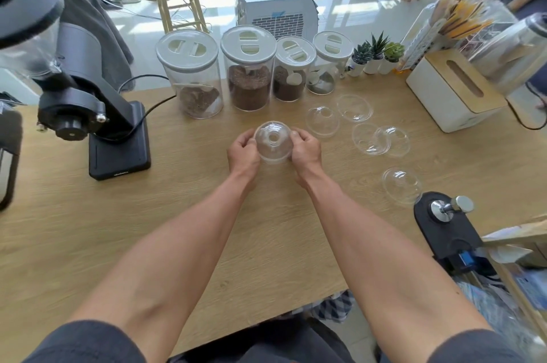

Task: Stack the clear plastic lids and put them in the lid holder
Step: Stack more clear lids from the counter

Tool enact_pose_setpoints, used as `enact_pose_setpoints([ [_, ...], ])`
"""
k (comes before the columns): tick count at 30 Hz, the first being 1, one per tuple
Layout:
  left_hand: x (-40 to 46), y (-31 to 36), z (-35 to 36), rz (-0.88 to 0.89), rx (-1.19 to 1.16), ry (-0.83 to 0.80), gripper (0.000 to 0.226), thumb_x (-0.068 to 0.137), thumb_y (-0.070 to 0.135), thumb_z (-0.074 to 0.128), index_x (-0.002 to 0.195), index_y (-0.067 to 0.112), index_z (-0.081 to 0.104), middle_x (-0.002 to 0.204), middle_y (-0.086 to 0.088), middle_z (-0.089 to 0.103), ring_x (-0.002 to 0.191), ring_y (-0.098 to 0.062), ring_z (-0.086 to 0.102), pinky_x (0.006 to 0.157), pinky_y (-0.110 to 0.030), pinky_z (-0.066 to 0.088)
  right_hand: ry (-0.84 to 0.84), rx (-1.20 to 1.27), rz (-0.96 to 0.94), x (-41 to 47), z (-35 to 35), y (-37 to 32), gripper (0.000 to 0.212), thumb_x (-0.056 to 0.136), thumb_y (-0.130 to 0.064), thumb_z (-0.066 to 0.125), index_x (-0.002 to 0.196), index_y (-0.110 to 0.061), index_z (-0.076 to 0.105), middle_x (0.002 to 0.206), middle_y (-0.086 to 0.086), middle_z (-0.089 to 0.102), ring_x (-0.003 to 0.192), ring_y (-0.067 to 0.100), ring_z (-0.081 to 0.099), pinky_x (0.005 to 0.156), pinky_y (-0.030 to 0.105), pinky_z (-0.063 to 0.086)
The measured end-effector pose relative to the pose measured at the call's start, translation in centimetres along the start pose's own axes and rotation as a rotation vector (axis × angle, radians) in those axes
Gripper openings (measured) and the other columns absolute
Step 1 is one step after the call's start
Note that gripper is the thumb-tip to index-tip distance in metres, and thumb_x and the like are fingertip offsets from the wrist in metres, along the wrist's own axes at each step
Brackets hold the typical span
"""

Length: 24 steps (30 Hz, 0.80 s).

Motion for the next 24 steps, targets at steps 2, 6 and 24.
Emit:
enact_pose_setpoints([
  [2, -0.4, 0.0, -0.6, -0.01, -0.033, -0.02, 0.026, 0.097, 0.002, 0.059, 0.117, 0.009, 0.074, 0.107, -0.01, 0.077, 0.086, -0.023, 0.072, 0.072, -0.029, 0.059, 0.001, 0.023, -0.012, -0.7, -0.1, -0.1, 0.029, 0.099, -0.024, 0.06, 0.119, -0.009, 0.074, 0.112, 0.008, 0.078, 0.109, 0.026, 0.074, 0.098, 0.044, 0.061],
  [6, -2.1, 0.3, -2.6, -0.026, -0.049, -0.023, 0.026, 0.099, 0.001, 0.058, 0.12, 0.001, 0.071, 0.096, -0.01, 0.071, 0.067, -0.01, 0.061, 0.05, -0.016, 0.046, -0.03, 0.03, -0.054, -2.6, 0.5, -0.3, 0.017, 0.102, -0.023, 0.063, 0.111, -0.014, 0.075, 0.103, 0.002, 0.077, 0.099, 0.018, 0.072, 0.09, 0.036, 0.061],
  [24, -18.4, 3.8, -27.4, 0.106, 0.05, 0.392, 0.024, 0.107, 0.014, 0.051, 0.115, 0.007, 0.073, 0.085, -0.003, 0.069, 0.06, -0.003, 0.066, 0.053, -0.023, 0.056, -0.64, -0.134, -0.104, -22.7, 14.7, 0.7, 0.031, 0.108, -0.019, 0.055, 0.083, -0.017, 0.073, 0.082, 0.002, 0.069, 0.08, 0.018, 0.067, 0.081, 0.039, 0.064],
])
Point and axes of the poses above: each hand's wrist, its own x-axis towards the middle knuckle, its own z-axis out of the palm, y = z × x, the point moved 5 cm from there along x, towards the middle knuckle
